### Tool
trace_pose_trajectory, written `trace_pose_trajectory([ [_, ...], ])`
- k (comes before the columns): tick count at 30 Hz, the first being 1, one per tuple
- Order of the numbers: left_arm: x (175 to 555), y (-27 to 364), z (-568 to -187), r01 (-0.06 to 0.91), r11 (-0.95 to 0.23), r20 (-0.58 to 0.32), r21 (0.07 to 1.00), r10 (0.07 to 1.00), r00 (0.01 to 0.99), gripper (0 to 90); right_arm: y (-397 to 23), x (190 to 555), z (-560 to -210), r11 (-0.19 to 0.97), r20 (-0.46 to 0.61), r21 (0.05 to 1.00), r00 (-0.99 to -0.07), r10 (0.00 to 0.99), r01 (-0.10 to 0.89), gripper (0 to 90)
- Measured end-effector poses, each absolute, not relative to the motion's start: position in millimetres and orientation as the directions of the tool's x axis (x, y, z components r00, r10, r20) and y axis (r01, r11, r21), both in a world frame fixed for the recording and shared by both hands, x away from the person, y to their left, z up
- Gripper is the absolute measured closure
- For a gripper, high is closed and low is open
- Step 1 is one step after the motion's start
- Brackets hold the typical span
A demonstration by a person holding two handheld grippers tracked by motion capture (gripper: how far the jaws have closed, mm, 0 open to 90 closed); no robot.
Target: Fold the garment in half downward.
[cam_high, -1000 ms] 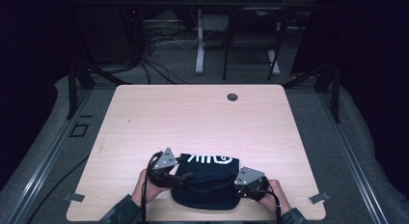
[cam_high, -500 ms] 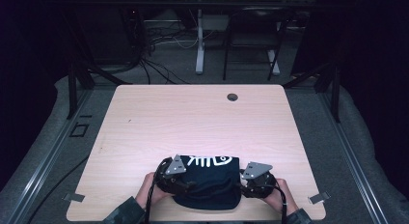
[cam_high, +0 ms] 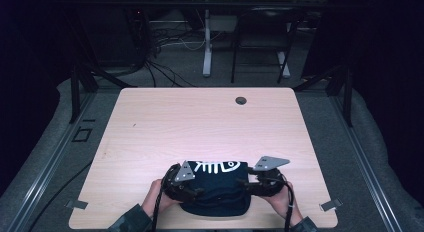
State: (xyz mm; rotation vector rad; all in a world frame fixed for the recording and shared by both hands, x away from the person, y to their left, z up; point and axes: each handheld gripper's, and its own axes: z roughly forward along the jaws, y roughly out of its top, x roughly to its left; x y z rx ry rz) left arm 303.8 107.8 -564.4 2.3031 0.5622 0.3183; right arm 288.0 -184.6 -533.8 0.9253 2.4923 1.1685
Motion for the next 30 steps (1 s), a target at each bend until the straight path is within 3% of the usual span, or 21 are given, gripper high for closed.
trace_pose_trajectory([
  [7,301,104,-565,0.301,-0.683,0.101,0.666,0.482,0.870,27.9,-170,287,-562,0.611,-0.003,0.643,-0.796,0.605,0.462,43.8],
  [10,302,104,-566,0.320,-0.679,0.090,0.661,0.496,0.864,26.6,-170,289,-564,0.606,0.002,0.645,-0.794,0.608,0.466,41.3],
  [15,314,110,-572,0.403,-0.647,0.012,0.647,0.537,0.843,15.0,-169,289,-566,0.603,-0.013,0.646,-0.782,0.623,0.469,34.8],
  [20,318,109,-573,0.414,-0.637,0.010,0.650,0.552,0.834,14.2,-166,294,-567,0.603,-0.034,0.638,-0.765,0.643,0.479,29.0],
  [22,321,109,-574,0.423,-0.632,0.006,0.650,0.561,0.828,14.2,-165,298,-567,0.604,-0.047,0.631,-0.752,0.657,0.488,21.8],
  [30,341,108,-576,0.425,-0.609,0.027,0.670,0.592,0.806,14.2,-171,326,-574,0.531,0.030,0.636,-0.705,0.708,0.561,15.9],
])
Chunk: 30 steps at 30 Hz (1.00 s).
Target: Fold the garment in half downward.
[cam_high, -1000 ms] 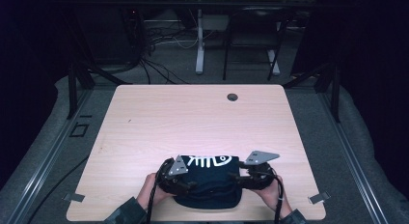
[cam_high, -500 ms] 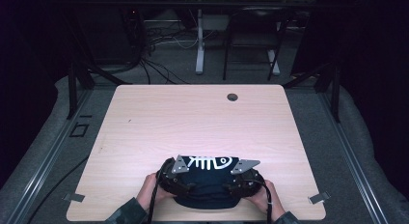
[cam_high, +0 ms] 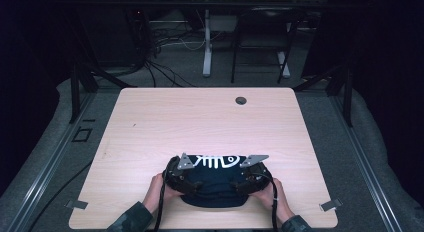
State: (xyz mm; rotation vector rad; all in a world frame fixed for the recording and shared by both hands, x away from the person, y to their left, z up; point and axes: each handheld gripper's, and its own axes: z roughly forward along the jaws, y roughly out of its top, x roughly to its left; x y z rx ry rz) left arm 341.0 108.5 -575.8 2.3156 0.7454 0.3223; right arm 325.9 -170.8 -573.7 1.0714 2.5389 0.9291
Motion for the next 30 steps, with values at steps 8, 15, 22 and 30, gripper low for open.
trace_pose_trajectory([
  [8,365,109,-578,0.435,-0.579,0.021,0.689,0.617,0.787,14.2,-171,353,-575,0.501,0.031,0.643,-0.673,0.739,0.579,14.3],
  [15,373,110,-579,0.450,-0.565,0.004,0.692,0.626,0.780,14.0,-173,362,-577,0.484,0.034,0.649,-0.658,0.752,0.587,11.1],
  [22,370,107,-575,0.430,-0.576,0.052,0.695,0.638,0.768,8.7,-175,362,-577,0.466,0.045,0.668,-0.656,0.753,0.581,9.0],
  [30,367,122,-563,0.439,-0.531,0.033,0.725,0.664,0.747,0.0,-193,355,-560,0.356,0.101,0.766,-0.647,0.756,0.535,2.3],
])
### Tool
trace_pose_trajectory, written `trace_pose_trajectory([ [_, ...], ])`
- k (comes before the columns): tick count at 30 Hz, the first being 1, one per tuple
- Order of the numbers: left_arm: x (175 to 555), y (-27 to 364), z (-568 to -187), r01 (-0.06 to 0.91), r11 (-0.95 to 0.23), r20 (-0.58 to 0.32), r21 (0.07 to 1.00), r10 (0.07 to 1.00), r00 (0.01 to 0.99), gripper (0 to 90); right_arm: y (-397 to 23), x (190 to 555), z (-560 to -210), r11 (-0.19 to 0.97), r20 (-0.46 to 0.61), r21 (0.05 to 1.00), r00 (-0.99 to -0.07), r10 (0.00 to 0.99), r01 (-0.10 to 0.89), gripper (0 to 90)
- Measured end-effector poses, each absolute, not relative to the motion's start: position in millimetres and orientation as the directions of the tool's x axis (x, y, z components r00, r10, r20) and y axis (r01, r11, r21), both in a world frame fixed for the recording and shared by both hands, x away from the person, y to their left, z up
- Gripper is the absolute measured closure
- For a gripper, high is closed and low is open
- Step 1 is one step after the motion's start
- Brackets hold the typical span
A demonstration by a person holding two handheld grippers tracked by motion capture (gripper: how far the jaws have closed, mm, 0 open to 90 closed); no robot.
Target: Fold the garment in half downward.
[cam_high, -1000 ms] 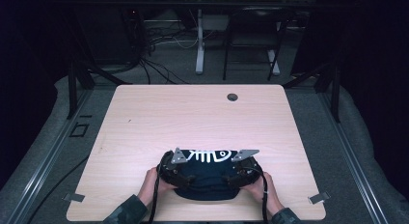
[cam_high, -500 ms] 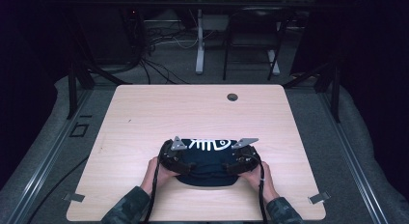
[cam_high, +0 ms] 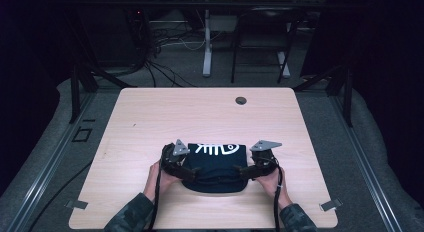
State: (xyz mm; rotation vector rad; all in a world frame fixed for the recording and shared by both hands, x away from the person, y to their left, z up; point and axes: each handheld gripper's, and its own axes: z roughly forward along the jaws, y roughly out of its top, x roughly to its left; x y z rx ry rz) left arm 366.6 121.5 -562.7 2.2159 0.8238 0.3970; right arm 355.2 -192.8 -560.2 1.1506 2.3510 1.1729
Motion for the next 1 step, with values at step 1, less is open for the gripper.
trace_pose_trajectory([
  [1,366.1,123.8,-561.7,0.438,-0.525,0.032,0.729,0.667,0.745,0.0,-195.5,355.0,-559.9,0.354,0.109,0.765,-0.650,0.752,0.538,1.5],
])
